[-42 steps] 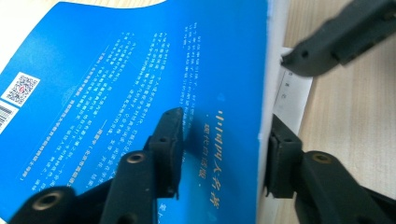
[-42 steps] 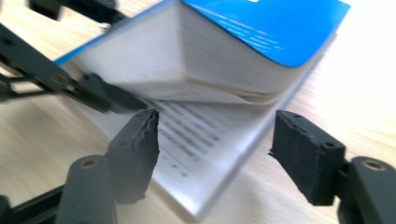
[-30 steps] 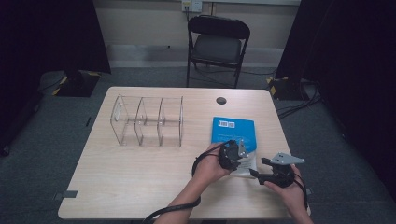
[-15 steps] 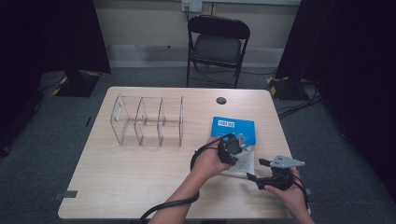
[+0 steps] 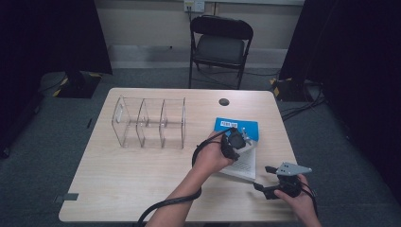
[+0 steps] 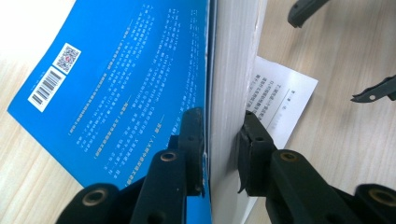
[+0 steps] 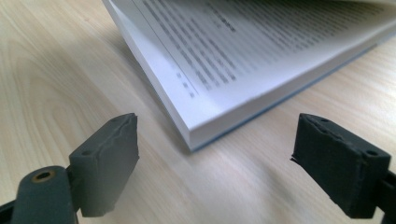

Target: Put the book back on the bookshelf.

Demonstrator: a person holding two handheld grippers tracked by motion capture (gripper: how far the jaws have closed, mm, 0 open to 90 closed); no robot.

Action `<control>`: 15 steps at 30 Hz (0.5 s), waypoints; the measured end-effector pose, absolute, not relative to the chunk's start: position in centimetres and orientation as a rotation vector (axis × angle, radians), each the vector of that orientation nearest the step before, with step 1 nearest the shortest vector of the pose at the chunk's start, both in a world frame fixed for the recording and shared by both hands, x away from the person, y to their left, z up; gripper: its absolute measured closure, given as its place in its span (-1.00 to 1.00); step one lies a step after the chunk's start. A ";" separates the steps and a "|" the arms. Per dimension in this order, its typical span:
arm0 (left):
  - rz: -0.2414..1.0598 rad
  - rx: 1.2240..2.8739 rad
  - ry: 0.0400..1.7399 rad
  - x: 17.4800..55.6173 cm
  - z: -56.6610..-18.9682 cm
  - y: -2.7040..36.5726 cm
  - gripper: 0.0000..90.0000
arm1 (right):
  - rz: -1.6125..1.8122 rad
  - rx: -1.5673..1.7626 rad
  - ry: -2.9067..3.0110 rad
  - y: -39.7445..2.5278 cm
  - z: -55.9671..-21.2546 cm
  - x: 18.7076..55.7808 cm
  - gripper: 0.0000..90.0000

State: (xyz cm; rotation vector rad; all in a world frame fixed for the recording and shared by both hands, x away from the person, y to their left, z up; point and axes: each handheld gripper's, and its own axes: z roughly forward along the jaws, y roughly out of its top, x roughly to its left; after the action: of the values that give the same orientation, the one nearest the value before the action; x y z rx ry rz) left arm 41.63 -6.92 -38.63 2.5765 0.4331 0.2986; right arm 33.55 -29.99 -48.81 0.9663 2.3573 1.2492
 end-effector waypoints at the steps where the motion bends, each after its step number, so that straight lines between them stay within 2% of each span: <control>1: 0.299 2.575 0.436 41.6 -38.5 -7.0 0.66 | 1.245 0.970 2.360 -30.1 -48.9 33.5 -0.70; 15: 0.283 2.604 0.492 42.3 -36.0 -6.9 0.68 | 1.167 0.908 2.389 -29.0 -49.6 33.7 -0.69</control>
State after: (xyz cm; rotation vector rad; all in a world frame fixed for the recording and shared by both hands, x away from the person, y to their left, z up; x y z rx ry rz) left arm 42.29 -6.89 -36.04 2.6037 0.4915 0.2826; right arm 33.70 -29.02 -49.58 0.9080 2.3888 1.1675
